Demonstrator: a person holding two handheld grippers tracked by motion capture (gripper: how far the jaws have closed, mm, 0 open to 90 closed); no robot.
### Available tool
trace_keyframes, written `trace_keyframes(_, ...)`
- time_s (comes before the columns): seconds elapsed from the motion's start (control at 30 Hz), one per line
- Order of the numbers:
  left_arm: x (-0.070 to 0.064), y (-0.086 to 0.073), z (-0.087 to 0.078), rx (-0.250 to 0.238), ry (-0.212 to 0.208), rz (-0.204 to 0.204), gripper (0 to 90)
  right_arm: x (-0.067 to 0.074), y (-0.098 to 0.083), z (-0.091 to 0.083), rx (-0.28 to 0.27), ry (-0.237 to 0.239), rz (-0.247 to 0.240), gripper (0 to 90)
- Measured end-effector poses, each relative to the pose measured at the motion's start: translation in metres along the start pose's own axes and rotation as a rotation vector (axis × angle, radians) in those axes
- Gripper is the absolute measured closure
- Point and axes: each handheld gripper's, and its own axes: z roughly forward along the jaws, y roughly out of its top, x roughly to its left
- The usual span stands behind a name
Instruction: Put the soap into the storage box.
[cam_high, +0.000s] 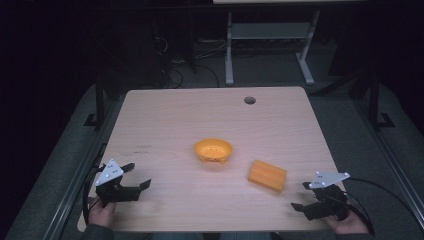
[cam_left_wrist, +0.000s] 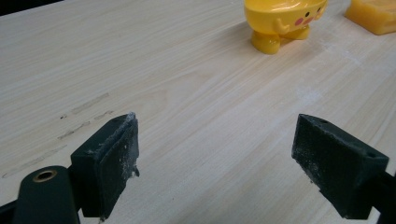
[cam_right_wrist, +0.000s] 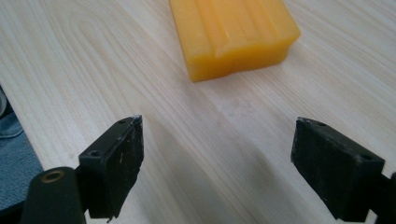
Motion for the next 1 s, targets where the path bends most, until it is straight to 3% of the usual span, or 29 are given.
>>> trace_keyframes(0.33,-0.001,0.000,-0.001,-0.003,0.000,0.008,14.3,0.000,0.009,0.000,0.014,0.016,-0.009,15.5)
trace_keyframes(0.53,-0.001,0.000,-0.001,-0.007,0.003,-0.005,14.3,-0.001,0.027,0.003,0.032,0.026,-0.031,14.5)
trace_keyframes(1.0,0.001,0.000,-0.003,-0.014,0.002,-0.012,14.3,0.005,0.077,0.022,0.106,0.047,-0.143,14.4)
